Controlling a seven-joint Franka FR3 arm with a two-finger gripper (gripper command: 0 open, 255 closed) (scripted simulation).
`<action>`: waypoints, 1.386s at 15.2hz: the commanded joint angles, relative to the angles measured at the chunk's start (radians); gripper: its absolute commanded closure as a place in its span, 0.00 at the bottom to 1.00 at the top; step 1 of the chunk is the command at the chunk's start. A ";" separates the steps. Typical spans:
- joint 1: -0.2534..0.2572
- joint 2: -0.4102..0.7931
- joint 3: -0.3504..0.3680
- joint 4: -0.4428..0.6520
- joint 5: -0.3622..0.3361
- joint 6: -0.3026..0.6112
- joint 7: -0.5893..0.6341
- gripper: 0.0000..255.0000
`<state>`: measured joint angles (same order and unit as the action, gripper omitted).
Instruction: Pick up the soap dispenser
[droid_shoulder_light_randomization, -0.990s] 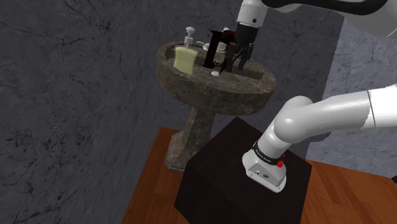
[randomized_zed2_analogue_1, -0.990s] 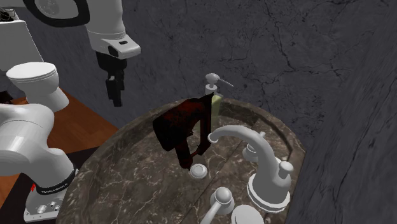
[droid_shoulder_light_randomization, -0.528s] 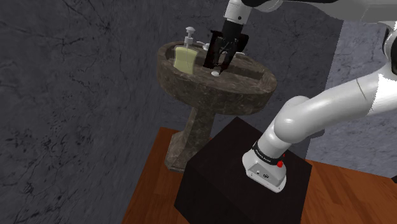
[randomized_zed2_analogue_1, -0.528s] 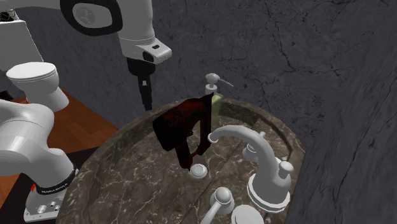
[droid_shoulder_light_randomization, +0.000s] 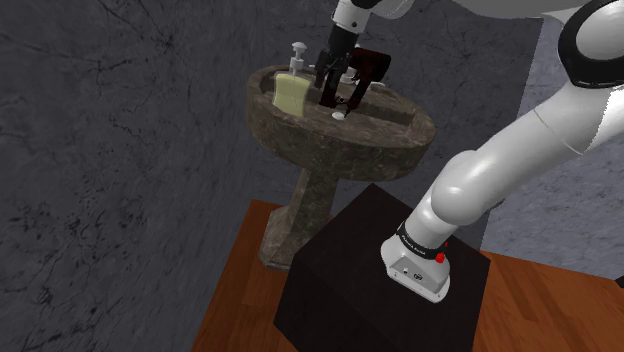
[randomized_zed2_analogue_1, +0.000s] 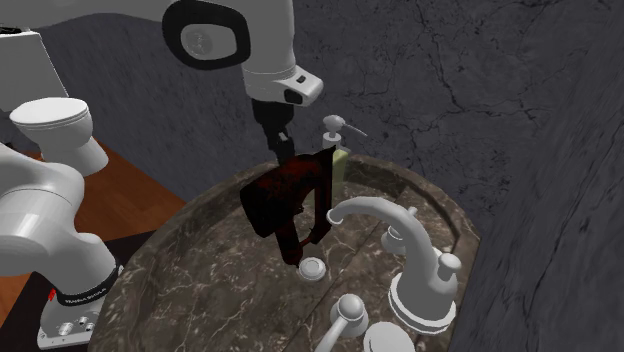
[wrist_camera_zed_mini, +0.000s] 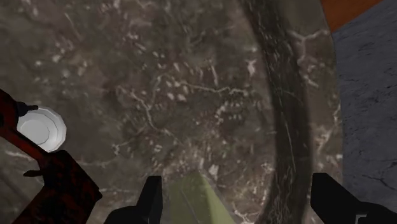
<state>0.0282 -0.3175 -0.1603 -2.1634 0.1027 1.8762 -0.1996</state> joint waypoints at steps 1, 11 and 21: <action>0.007 0.077 -0.014 0.065 0.020 0.030 -0.040 0.00; 0.011 0.220 -0.037 0.125 0.075 0.141 -0.136 0.00; 0.011 0.224 -0.037 0.109 0.077 0.161 -0.140 1.00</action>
<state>0.0391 -0.0937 -0.1976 -2.0540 0.1797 2.0378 -0.3399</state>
